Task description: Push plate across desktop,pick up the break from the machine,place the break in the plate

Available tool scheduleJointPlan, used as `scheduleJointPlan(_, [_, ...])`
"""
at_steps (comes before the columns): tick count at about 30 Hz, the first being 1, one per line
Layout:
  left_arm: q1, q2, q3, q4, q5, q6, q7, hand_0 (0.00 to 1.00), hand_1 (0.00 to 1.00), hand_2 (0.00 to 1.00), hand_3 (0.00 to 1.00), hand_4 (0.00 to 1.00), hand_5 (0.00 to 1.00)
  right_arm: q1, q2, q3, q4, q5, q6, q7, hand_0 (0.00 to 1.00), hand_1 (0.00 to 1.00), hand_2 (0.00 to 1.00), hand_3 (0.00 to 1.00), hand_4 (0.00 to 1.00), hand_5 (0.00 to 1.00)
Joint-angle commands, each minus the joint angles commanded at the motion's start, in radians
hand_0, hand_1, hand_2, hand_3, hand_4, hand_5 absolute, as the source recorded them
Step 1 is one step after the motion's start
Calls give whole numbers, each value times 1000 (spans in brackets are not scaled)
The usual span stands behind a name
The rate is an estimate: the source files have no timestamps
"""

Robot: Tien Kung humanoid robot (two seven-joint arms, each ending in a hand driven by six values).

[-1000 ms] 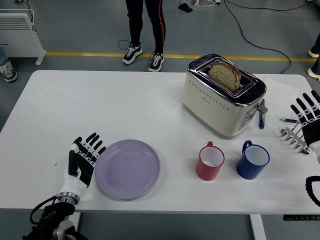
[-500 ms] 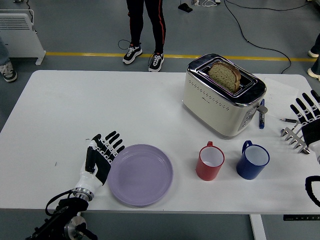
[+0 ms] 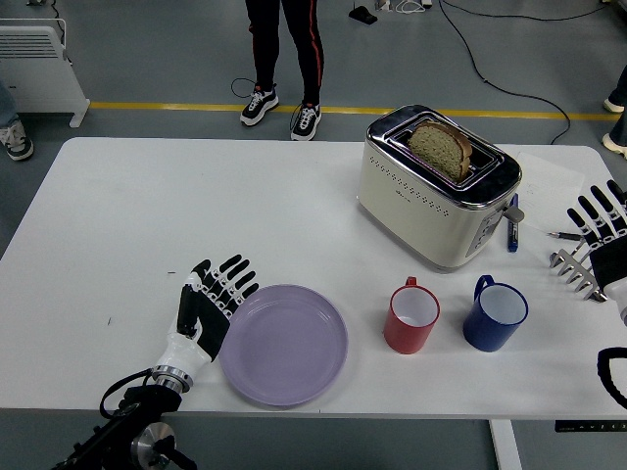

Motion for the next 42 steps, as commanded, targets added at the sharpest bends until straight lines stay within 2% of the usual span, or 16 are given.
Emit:
scheduleJointPlan(4, [25,0,-51,-28,31,26,-11,746,796,813,724,540,998,-6,-4,-9,20,-54,-20,7,713,652,669,657,481,524])
scheduleJointPlan(8, [55,0,-143,-69,66,50,-21,746,796,813,724,540,998,-6,-16,-29,72,-159,-53,18,713,652,669,657,481,524])
scheduleJointPlan(14, [84,0,-307,-116,100,77,-25,752,794,807,722,545,998,42,-73,-103,147,-388,-98,32,719,662,677,658,482,521])
scheduleJointPlan(15, [89,0,-339,-120,103,81,-25,756,786,804,719,551,998,64,-93,-125,150,-432,-114,23,753,727,742,706,550,449])
scheduleJointPlan(20, [103,0,-447,-135,120,88,-21,756,786,804,719,551,998,184,-164,-216,125,-631,-172,-39,753,727,742,706,550,449])
scheduleJointPlan(21, [106,0,-474,-139,123,90,-21,759,786,804,719,550,998,229,-183,-254,108,-676,-188,-70,828,808,870,828,690,280])
scheduleJointPlan(24, [112,0,-527,-148,132,92,-17,759,786,804,719,550,998,355,-198,-351,58,-806,-204,-155,828,808,870,828,690,280])
scheduleJointPlan(26, [114,0,-549,-151,134,94,-16,759,786,804,719,550,998,427,-190,-403,22,-884,-195,-203,828,808,870,828,690,280])
scheduleJointPlan(27, [115,0,-559,-151,135,95,-15,759,783,803,717,551,998,472,-182,-433,-1,-930,-181,-235,881,860,914,899,718,197])
scheduleJointPlan(31, [118,0,-575,-151,138,97,-12,759,783,803,717,551,998,639,-121,-538,-118,-1099,-128,-323,881,860,914,899,718,197])
scheduleJointPlan(32, [117,0,-576,-151,139,97,-12,759,783,803,717,551,998,683,-96,-566,-159,-1144,-109,-339,881,860,914,899,718,197])
scheduleJointPlan(35, [116,0,-578,-150,139,98,-12,760,783,800,717,550,998,773,-55,-609,-247,-1261,-84,-351,902,880,929,924,736,183])
scheduleJointPlan(37, [117,0,-579,-147,138,98,-11,760,783,800,717,550,998,836,-10,-653,-334,-1352,-60,-354,902,880,929,924,736,183])
scheduleJointPlan(40, [119,0,-578,-144,138,97,-9,763,781,800,717,546,998,883,35,-682,-438,-1466,-37,-351,925,894,941,932,750,186])
scheduleJointPlan(42, [120,0,-582,-142,138,98,-9,763,781,800,717,546,998,913,68,-703,-513,-1487,-12,-349,925,894,941,932,750,186])
